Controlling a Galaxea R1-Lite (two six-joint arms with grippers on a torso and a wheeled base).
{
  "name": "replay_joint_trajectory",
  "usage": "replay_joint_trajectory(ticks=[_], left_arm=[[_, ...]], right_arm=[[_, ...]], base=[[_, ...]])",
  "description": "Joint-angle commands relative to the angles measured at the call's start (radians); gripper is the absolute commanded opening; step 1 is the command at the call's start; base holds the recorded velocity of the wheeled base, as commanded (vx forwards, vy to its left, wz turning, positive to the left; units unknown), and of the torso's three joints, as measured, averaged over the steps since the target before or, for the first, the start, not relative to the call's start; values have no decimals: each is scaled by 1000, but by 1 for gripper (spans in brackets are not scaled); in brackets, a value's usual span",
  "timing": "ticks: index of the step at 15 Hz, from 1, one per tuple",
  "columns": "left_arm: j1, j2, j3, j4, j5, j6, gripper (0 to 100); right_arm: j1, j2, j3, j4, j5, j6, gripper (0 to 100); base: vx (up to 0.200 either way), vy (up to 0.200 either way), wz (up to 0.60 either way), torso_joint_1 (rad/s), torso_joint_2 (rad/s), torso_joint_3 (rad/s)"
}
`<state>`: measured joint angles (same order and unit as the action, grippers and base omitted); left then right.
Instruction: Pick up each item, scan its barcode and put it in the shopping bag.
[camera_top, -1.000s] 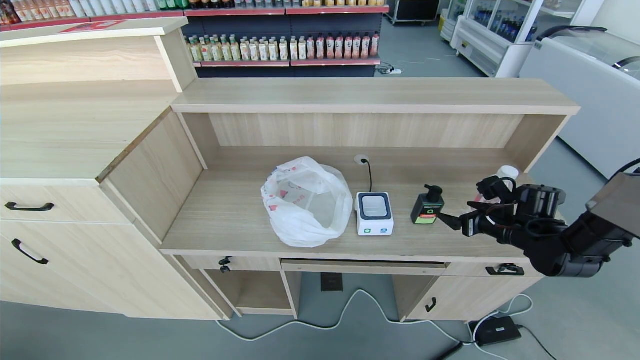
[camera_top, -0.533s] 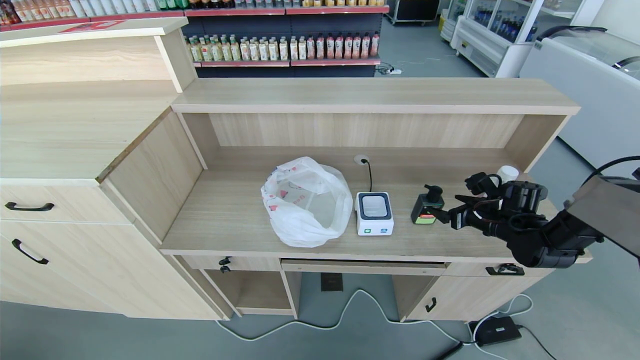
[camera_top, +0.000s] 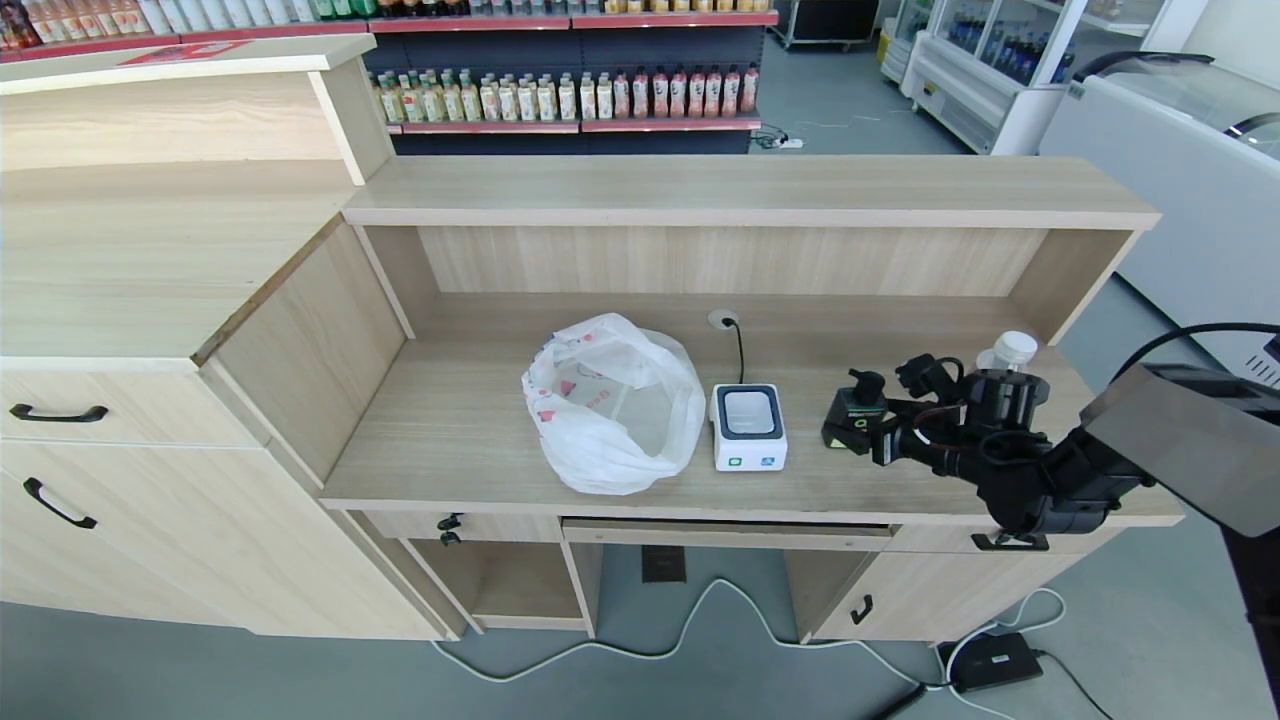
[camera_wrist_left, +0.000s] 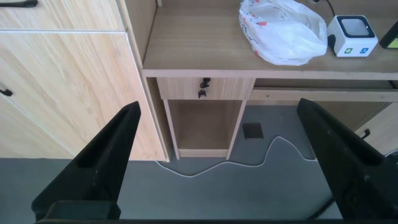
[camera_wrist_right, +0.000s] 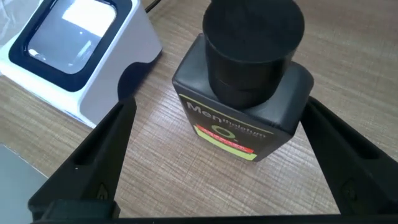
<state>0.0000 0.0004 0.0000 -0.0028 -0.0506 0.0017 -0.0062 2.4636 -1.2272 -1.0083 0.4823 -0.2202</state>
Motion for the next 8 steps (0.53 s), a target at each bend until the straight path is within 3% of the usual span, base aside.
replay_joint_trajectory(ticks=[1,8], left_arm=[[0,0,0,0,0,0,100],[0,0,0,0,0,0,100]], right_arm=[[2,24,-15,-4,1,-1,100],[18,74,-115,2,36,24,100]], base=[[0,0,0,0,0,0],[0,0,0,0,0,0]])
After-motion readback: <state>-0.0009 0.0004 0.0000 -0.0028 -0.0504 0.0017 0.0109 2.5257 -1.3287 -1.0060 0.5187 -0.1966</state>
